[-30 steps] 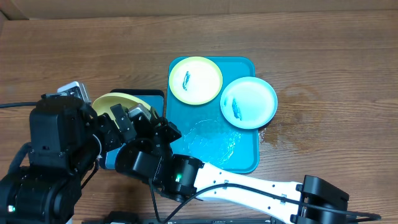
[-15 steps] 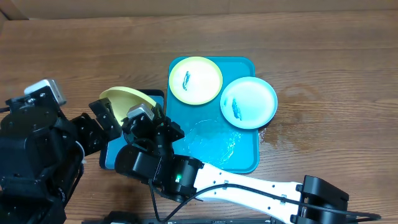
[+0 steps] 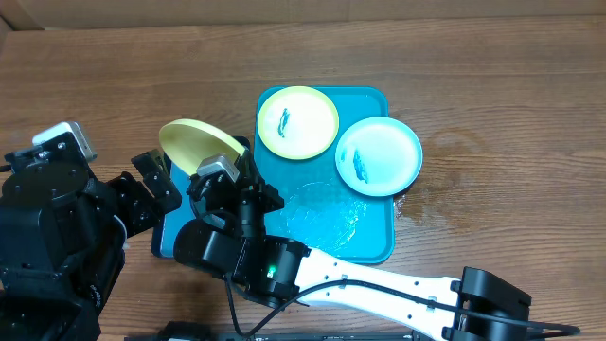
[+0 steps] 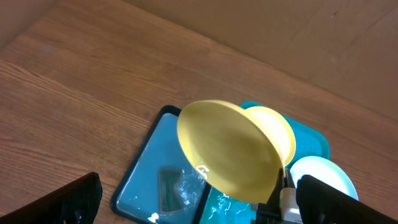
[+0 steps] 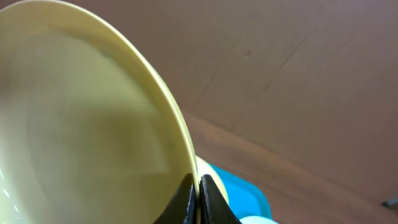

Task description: Clean dirty plates on tray and stack at the side

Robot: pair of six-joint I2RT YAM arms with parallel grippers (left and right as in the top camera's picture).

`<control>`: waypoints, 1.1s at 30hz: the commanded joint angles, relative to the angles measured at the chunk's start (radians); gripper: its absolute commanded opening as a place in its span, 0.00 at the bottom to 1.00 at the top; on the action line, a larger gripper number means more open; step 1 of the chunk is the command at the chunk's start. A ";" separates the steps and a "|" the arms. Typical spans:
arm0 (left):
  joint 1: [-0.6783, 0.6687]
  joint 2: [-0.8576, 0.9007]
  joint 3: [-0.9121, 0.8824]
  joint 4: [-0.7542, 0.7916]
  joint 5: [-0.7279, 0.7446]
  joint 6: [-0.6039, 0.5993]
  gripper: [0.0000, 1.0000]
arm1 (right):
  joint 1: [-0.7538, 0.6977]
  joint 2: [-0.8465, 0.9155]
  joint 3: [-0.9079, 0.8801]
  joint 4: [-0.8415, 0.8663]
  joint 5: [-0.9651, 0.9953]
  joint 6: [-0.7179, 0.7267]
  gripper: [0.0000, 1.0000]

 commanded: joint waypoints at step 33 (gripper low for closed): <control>0.005 -0.001 0.018 0.004 -0.021 0.015 1.00 | 0.068 -0.044 0.021 0.167 0.063 -0.237 0.04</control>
